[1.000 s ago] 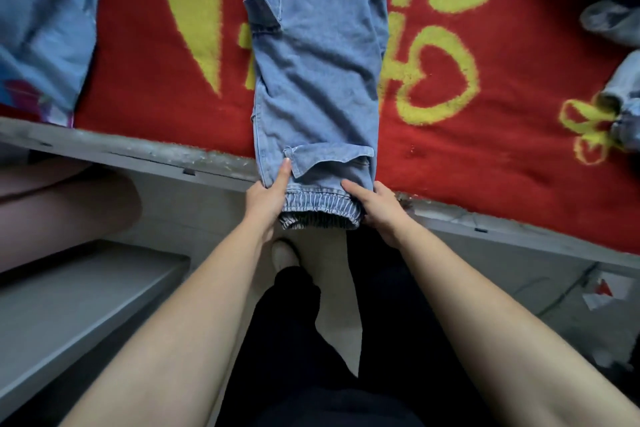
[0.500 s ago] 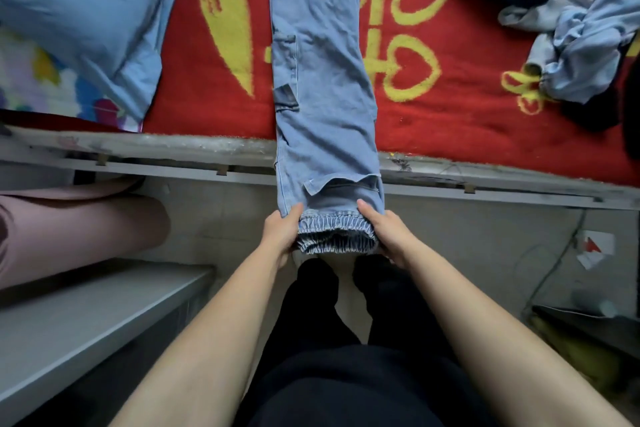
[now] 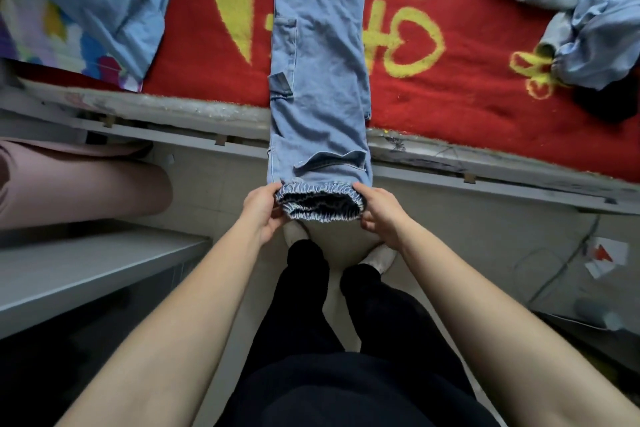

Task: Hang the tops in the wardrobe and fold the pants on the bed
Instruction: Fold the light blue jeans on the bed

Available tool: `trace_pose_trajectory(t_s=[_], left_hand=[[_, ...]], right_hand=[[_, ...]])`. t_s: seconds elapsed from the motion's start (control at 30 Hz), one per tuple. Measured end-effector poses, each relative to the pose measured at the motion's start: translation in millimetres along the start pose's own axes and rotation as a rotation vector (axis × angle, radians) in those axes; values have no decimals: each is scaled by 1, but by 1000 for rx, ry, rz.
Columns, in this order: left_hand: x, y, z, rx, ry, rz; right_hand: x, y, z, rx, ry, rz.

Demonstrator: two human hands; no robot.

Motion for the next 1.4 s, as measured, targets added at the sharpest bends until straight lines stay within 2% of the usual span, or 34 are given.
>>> trace_pose_trajectory(t_s=[0.13,0.27,0.43,0.53,0.57,0.63,0.7,0.77,0.83,0.9,0.93,1.07,1.2,1.3,1.4], left_hand=[[-3,-21,45,-5,-138,-22],[8,-43,86,4,-170,-43],[51,-75,150,-26,-212,-55],[86,-100,186,-106,-334,-136],[99,-108,193,-40,-408,-151],[123,-114,199,245,-593,-140],[143,-117,192,719,-769,-134],[157,-117,184,1127,-926,-102],[164,-117,181,1288,-1056,-47],[168,-120,179,1404,-1182,-6],[172,-123,180,1472,-1191,-17],[202,-135,192,1593,-1057,-118],[205,-135,196,1542,-1042,-186],[196,-126,193,1491,-1152,-152],[181,-116,185,1444,-1382,-85]], right_hand=[[6,-1,-52,30,108,29],[20,-11,-102,-12,176,65],[65,-33,-171,-49,231,68],[107,-41,-215,-18,304,68],[122,-42,-223,-95,347,103],[145,-42,-225,-486,501,205],[153,-48,-212,-923,710,269],[155,-59,-198,-1214,918,290],[161,-69,-188,-1409,989,291],[171,-70,-183,-1473,924,292],[178,-69,-181,-1485,882,278],[206,-72,-185,-1526,814,190],[212,-74,-187,-1481,823,172],[198,-72,-185,-1407,920,211],[179,-70,-182,-1277,1160,263]])
Point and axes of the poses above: each hand's wrist, its own x-axis towards the middle knuckle, its own y-axis out of the back of the hand, z = x × y, the point moved 5 cm from there along x, towards the middle knuckle, and after that the axes turned 6 degrees about z, right-handed, at the moved point
